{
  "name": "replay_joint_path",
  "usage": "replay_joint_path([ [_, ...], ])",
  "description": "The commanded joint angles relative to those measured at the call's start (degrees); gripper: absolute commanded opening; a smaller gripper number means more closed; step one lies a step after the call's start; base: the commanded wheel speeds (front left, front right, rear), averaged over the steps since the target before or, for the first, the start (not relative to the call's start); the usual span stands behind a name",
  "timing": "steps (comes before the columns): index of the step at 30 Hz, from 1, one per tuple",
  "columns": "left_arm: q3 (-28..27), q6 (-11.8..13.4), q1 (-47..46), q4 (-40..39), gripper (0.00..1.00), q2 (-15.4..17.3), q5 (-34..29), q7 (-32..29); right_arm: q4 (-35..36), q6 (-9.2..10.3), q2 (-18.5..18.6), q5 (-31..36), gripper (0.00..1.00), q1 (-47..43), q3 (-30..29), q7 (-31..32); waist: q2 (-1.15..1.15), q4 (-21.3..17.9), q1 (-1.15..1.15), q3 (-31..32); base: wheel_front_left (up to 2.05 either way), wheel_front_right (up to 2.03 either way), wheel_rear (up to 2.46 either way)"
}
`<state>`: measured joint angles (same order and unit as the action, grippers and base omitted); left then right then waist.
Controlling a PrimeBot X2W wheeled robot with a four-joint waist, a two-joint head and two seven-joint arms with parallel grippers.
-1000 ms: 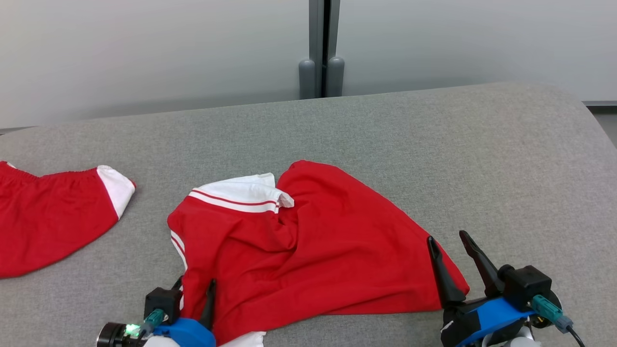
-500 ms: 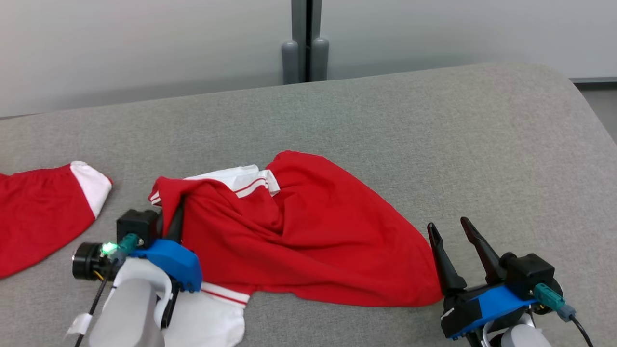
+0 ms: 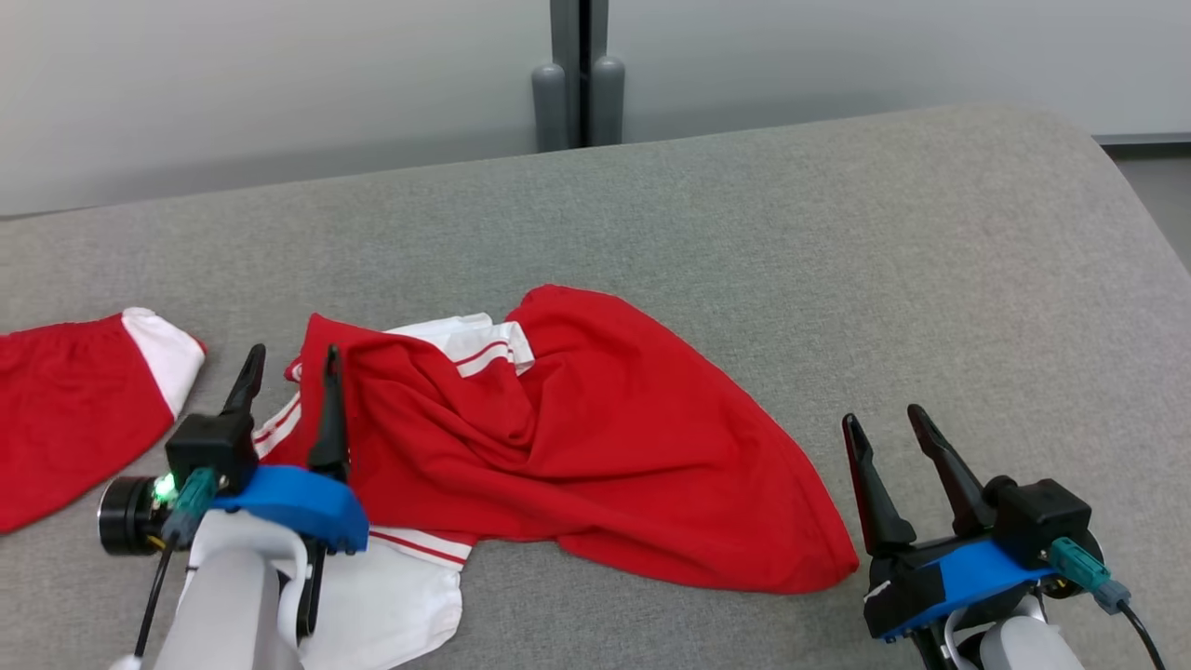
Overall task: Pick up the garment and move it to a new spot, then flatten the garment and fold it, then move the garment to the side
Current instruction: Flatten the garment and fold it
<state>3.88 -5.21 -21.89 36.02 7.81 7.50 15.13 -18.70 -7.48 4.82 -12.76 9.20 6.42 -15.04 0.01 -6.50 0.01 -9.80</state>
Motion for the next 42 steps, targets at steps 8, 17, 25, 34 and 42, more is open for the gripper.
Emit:
replay_joint_path([
  [8, -5.0, 0.3, 12.3, -17.6, 1.00, -2.4, -2.3, 0.0, 0.5, -0.02, -0.4, 0.5, 1.00, -1.5, -0.7, -0.2, -0.01, 3.1, -0.01, 3.1, 0.00, 0.00, 0.00],
  [17, -8.1, 0.7, 20.2, -26.7, 1.00, -4.1, -3.6, 0.0, 0.2, -0.02, -0.7, 1.0, 1.00, -3.6, -1.5, -0.2, -0.01, 6.2, -0.01, 6.0, 0.00, 0.00, 0.00],
  [25, -9.6, 1.9, 26.6, -29.8, 1.00, -4.8, -4.0, 0.0, -0.3, -0.02, -1.1, 1.2, 1.00, -5.5, -2.3, -0.2, -0.01, 7.5, -0.01, 7.7, 0.00, 0.00, 0.00],
  [34, -8.8, 1.9, 29.3, -27.7, 1.00, -4.9, -5.4, 0.0, -2.2, -0.02, -1.3, 1.6, 1.00, -7.5, -3.9, -0.2, -0.01, 8.2, -0.01, 8.8, 0.00, 0.00, 0.00],
  [42, -7.9, 1.9, 27.6, -27.5, 1.00, -4.9, -5.0, 0.0, -6.8, -0.03, -0.2, 2.9, 1.00, -2.8, -2.6, -0.2, -0.01, 8.9, -0.01, 8.0, 0.00, 0.00, 0.00],
])
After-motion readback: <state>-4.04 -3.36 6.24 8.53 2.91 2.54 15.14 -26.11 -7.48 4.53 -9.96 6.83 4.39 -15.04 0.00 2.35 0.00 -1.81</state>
